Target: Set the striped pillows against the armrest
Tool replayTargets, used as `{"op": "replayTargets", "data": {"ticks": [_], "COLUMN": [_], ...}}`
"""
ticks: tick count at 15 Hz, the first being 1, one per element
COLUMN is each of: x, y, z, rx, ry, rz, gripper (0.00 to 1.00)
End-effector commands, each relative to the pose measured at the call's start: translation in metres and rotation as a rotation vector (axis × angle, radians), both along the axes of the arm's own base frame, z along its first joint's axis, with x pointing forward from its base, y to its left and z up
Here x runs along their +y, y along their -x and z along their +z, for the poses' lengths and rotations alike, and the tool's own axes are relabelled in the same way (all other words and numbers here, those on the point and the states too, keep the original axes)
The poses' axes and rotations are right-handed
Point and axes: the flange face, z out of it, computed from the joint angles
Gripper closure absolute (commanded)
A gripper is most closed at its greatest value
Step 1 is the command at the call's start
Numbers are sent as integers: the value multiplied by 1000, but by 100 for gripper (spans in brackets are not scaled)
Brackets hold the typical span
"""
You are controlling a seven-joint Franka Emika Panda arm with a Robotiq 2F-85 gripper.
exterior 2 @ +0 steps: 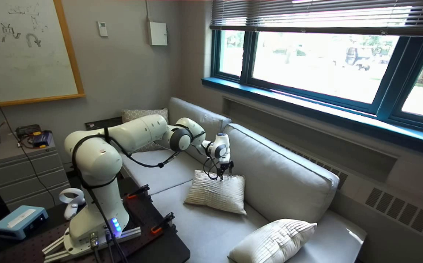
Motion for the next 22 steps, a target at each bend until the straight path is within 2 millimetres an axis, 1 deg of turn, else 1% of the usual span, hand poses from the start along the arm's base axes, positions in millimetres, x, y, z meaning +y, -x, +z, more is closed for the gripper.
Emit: {"op": "replayTargets", "data": {"ticks": [1,5,12,15,16,17,18,19,21,22], "x": [-1,0,16,18,18,18,18,18,18,17], "y": [3,10,21,26,27,27,27,28,27,27], "z": [-4,-13,-23,-26,-27,-27,-28,-28,-27,-27], "rx": [18,61,154,191,195,198,199,200,199,197], "ry": [-47,-63,-99,-96,-93,-93,-95,-94,-99,-100], "rz": [-5,-11,38,43,47,52,58,61,65,65], "gripper": [0,0,0,0,25,25,32,41,55,64]}}
